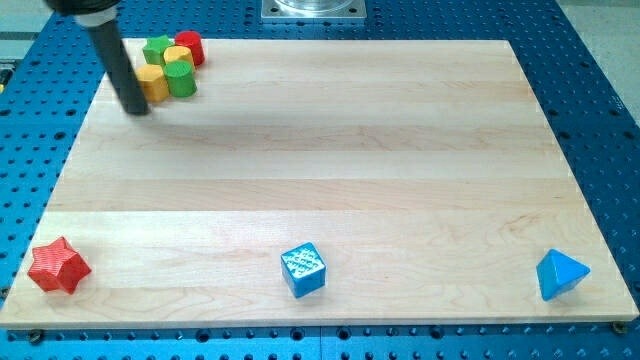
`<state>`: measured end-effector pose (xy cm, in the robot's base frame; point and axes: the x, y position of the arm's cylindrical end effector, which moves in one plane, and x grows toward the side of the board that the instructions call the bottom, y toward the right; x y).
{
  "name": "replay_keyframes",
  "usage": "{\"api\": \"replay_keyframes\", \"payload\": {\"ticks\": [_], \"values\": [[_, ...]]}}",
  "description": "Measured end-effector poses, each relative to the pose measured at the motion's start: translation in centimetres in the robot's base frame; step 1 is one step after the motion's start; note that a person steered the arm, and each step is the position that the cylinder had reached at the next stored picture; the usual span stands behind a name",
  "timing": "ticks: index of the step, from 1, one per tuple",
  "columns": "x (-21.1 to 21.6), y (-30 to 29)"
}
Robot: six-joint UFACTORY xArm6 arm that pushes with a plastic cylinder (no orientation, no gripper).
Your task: Place your arm bottom of red star
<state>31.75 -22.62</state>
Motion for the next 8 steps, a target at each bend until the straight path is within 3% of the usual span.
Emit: {"api": "replay_keyframes", "payload": {"ticks": [1, 2, 3, 4, 5, 8], "values": [[-0.1, 0.9], [4.9, -1.0], [12.3, 6.2], [21.5, 7.9], [30.1, 5.8], [30.1, 4.4]]}}
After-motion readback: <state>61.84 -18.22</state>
